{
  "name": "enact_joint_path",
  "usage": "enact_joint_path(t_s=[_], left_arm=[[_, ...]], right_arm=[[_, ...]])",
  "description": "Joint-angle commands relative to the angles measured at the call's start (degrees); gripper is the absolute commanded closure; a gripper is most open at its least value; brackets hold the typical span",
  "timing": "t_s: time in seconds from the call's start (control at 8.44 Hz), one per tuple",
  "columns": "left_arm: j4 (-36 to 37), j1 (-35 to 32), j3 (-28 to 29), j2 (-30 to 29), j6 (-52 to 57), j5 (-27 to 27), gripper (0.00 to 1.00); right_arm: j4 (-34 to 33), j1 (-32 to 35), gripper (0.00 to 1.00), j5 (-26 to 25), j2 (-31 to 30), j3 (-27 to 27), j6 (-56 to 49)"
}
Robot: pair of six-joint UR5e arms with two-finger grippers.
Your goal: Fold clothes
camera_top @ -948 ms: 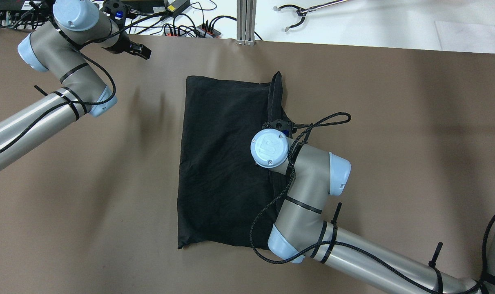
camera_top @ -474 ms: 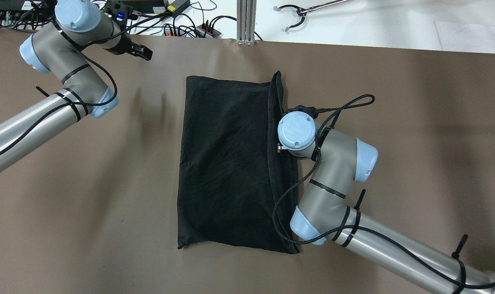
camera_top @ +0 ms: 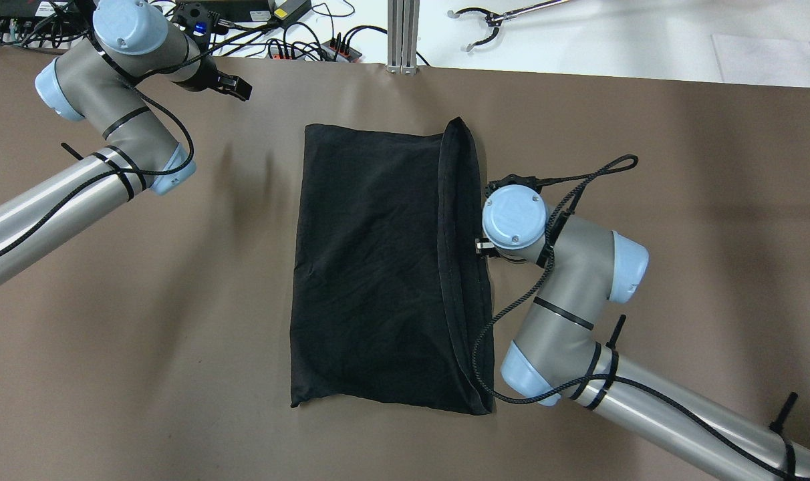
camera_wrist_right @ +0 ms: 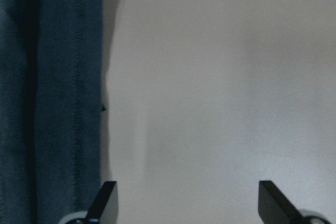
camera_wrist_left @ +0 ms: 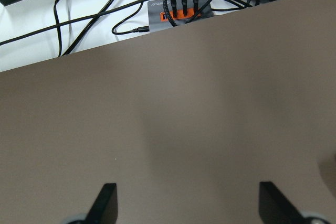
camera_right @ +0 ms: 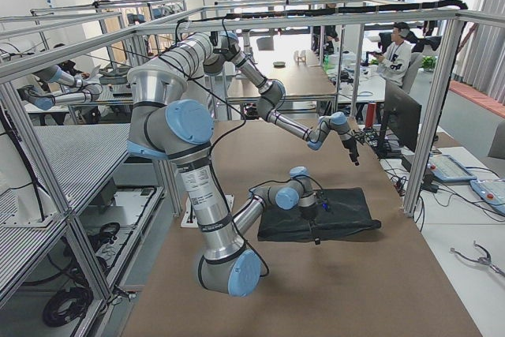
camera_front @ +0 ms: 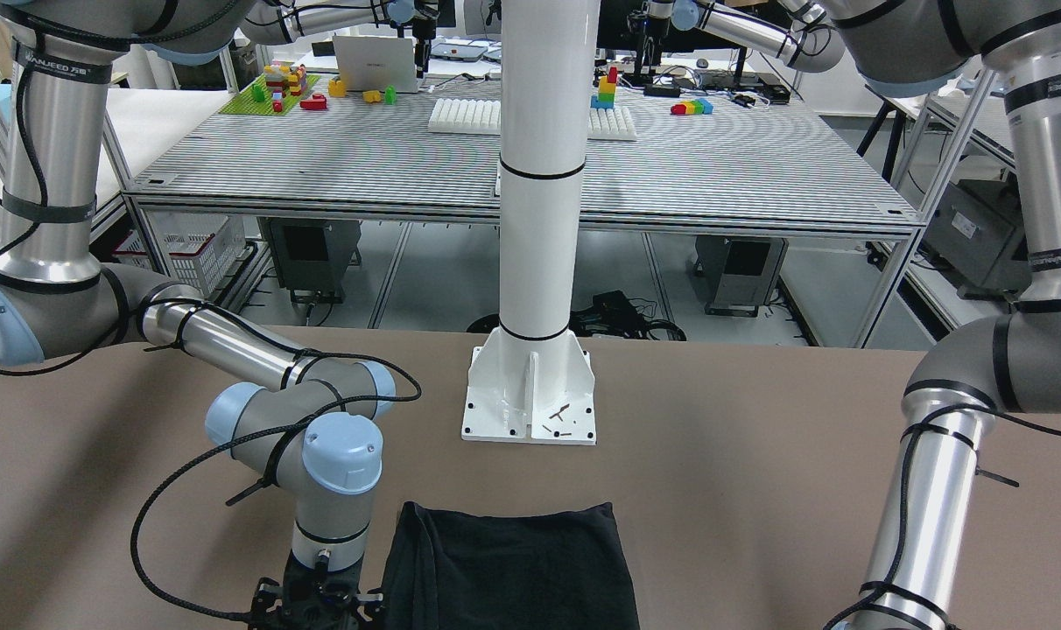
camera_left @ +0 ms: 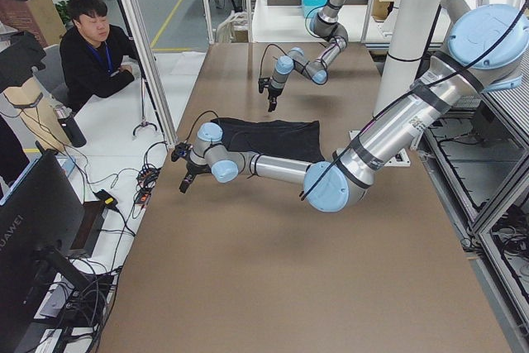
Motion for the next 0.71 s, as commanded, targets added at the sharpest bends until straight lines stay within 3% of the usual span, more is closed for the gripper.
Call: enact_joint_path(t_s=[0.0, 0.36, 0.59], left_arm=[[0.00, 0.00, -0.06, 0.00, -0.10, 0.00, 0.05], [0.00, 0.00, -0.06, 0.17, -0.01, 0.00, 0.05], [0.00, 0.00, -0.06, 0.17, -0.01, 0.00, 0.05]], right_arm=[[-1.85, -3.33, 0.06, 3.50, 2.87, 3.44, 0.68], [-2.20, -12.65, 0.08, -3.17, 1.65, 3.98, 0.68], [-2.29, -14.33, 0.08, -4.76, 0.41, 3.89, 0.68]])
